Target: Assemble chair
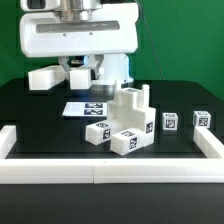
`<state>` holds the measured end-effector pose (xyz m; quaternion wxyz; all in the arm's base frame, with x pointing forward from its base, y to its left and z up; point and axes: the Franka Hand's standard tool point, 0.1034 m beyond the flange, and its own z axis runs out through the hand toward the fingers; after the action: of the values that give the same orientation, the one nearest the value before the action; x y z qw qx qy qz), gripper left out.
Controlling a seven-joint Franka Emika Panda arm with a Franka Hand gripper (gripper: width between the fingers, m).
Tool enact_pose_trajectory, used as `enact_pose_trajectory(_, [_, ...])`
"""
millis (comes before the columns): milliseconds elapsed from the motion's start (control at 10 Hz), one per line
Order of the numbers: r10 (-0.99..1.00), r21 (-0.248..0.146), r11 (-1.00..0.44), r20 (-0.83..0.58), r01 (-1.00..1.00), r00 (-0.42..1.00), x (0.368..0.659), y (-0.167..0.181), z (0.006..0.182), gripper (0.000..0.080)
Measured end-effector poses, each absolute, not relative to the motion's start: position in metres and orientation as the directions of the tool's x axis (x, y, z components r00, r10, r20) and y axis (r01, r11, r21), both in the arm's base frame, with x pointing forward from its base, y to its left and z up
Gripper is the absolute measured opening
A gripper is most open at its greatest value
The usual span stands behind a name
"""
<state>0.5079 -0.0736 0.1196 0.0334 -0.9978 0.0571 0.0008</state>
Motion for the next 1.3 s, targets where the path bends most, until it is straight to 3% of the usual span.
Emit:
enact_pose_trajectory(300, [-0.159,-0.068,-0.985,-0.015,-0.160,0.987,0.506,-0.076,0.115,0.0289])
enact_pose_trajectory(900, [-0.633,-0.069,-0.769,-0.060,-0.636,0.772,0.505,-0.066,0.121,0.0289])
enact_pose_trajectory(1300, [-0.745,-0.064,-0.658,-0.082,-0.750,0.661,0.513,-0.027,0.132,0.0289])
